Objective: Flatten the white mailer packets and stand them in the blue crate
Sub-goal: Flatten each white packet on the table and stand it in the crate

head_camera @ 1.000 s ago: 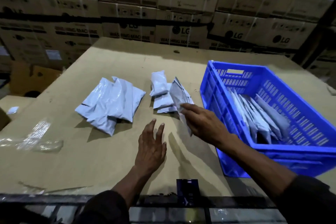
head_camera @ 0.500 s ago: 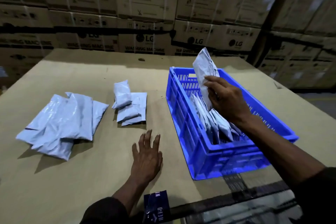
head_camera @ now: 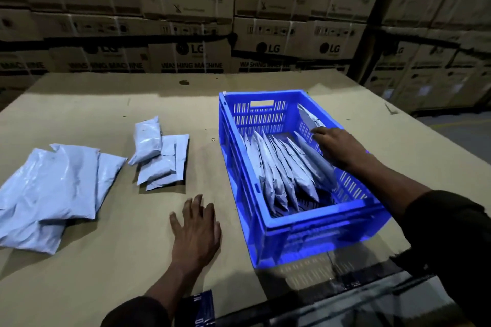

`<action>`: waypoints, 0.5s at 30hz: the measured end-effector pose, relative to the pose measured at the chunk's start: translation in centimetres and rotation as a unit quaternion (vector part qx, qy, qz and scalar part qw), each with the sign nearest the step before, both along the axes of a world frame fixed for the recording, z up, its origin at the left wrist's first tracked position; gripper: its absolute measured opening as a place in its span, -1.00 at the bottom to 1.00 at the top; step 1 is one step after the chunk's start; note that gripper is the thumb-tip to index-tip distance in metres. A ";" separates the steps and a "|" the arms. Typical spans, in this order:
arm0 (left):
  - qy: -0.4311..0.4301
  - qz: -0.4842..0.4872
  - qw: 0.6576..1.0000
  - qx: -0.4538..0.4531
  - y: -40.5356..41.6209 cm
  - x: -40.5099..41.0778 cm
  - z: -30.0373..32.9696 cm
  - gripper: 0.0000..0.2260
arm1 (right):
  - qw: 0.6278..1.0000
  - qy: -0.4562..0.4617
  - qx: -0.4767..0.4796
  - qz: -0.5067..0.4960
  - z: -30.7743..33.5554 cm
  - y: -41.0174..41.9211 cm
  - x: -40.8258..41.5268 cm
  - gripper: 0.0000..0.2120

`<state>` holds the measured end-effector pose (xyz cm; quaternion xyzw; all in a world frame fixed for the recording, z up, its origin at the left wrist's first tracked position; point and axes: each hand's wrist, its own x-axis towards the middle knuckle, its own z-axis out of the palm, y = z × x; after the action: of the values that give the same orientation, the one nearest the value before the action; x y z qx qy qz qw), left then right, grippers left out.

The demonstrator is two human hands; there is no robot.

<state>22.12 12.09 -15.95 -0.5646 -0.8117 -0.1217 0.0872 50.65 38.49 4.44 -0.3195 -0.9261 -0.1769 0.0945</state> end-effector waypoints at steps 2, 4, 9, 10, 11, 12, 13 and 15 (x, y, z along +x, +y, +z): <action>0.004 0.006 1.000 0.003 0.2 0.1 -0.1 -0.61 | 0.998 -0.056 -0.027 -0.030 -0.8 0.8 0.3 -0.72; 0.005 0.009 1.000 0.006 0.6 0.1 -0.1 -0.63 | 0.994 -0.087 -0.032 -0.063 -1.3 1.2 0.4 -0.76; 0.001 0.015 1.000 0.009 1.1 0.3 0.1 -0.67 | 0.981 -0.149 -0.065 -0.104 -2.7 1.7 0.2 -0.87; 0.000 0.014 1.000 0.009 1.1 0.3 0.1 -0.68 | 0.980 -0.147 -0.082 -0.107 -3.1 2.0 0.2 -0.88; -0.001 0.014 1.000 0.008 1.1 0.3 0.1 -0.68 | 0.978 -0.144 -0.100 -0.113 -3.5 2.3 0.1 -0.88; -0.001 0.014 1.000 0.006 1.1 0.3 0.1 -0.68 | 0.976 -0.140 -0.117 -0.118 -3.7 2.5 0.0 -0.87; -0.001 0.015 1.000 0.004 1.1 0.3 0.1 -0.69 | 0.975 -0.137 -0.127 -0.116 -3.8 2.7 -0.1 -0.86; -0.004 0.015 1.000 0.001 1.0 0.3 0.1 -0.69 | 0.972 -0.151 -0.143 -0.107 -4.1 3.0 -0.2 -0.87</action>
<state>22.43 13.14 -15.85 -0.5516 -0.8204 -0.1236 0.0863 50.47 41.50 0.33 -0.3967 -0.9057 -0.0978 -0.1128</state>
